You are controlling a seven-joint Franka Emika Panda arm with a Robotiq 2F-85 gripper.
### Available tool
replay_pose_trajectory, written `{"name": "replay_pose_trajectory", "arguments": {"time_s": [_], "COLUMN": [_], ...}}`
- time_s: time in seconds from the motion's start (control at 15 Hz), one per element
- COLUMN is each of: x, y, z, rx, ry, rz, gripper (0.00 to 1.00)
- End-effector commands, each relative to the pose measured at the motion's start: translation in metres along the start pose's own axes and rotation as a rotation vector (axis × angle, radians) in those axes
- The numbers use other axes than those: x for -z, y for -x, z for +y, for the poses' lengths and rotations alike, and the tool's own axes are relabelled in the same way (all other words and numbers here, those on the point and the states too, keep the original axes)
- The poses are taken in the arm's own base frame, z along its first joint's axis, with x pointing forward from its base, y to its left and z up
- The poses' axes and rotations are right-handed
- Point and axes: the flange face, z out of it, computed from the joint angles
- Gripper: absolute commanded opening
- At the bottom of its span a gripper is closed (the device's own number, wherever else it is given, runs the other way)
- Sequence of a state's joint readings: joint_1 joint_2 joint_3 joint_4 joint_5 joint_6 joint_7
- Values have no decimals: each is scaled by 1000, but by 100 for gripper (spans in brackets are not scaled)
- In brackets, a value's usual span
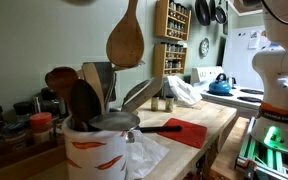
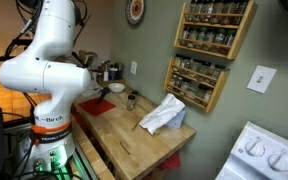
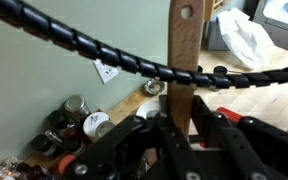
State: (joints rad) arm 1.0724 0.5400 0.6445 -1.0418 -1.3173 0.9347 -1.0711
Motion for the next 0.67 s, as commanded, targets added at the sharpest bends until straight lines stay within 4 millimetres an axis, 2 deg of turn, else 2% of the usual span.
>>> {"name": "replay_pose_trajectory", "arguments": {"time_s": [0.0, 0.4, 0.6], "x": [5, 2, -7], "y": [-14, -40, -49], "z": [13, 23, 28], "rx": [-3, 54, 80], "ry": [27, 82, 67], "rz": [-35, -77, -104], "gripper": [7, 7, 7]}}
